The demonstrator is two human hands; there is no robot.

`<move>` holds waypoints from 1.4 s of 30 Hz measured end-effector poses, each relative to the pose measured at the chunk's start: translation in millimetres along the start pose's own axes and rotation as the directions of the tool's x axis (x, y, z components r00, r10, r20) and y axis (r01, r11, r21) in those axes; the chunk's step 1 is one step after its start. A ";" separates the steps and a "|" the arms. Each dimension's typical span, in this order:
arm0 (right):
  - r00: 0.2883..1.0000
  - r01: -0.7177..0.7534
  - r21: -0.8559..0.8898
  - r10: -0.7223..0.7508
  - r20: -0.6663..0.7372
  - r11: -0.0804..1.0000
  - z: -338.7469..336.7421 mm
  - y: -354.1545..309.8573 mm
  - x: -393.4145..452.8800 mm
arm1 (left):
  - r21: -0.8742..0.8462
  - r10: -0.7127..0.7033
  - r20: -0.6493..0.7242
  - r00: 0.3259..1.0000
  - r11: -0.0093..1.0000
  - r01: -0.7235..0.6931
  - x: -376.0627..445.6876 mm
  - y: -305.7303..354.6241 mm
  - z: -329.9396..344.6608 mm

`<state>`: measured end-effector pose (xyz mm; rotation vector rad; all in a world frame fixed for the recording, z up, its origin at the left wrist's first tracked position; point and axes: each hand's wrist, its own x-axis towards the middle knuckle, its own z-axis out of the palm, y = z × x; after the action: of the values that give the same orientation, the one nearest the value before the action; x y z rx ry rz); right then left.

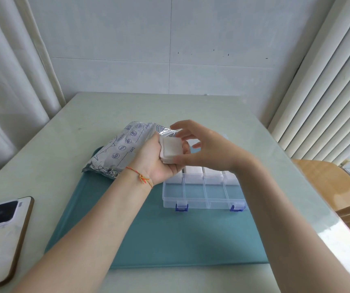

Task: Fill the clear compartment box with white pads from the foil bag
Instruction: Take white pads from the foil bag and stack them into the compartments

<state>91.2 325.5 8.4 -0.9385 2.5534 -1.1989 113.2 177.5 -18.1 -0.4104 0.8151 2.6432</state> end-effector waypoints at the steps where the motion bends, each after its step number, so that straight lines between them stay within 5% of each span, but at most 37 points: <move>1: 1.000 0.001 -0.011 -0.001 0.000 1.000 1.5 -0.3 0.6 | 0.007 0.001 -0.008 1.000 1.000 -0.001 0.4 -0.6 0.5; 13: 0.997 0.034 0.036 -0.031 -0.070 0.999 -5.7 -1.4 0.5 | 0.081 0.016 -0.035 0.999 0.997 -0.013 -1.7 -3.1 -0.1; 26: 0.999 0.043 -0.223 -0.047 -0.016 0.974 1.1 -8.2 -5.6 | 0.022 -0.027 -0.039 0.999 0.999 0.027 -2.3 -4.3 1.5; 37: 0.997 0.067 -0.250 -0.057 0.050 0.966 7.1 -9.8 -4.4 | 0.133 -0.023 -0.028 0.999 0.991 0.026 -5.5 -8.2 3.3; 42: 1.000 0.024 -0.120 -0.025 -0.003 0.993 -4.8 -1.2 -0.8 | 0.349 0.052 0.024 0.998 0.936 -0.057 -4.7 -12.3 6.0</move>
<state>90.5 328.4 12.4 -0.9956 2.6503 -1.0657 121.3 189.3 -17.6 -0.2755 1.2791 2.4732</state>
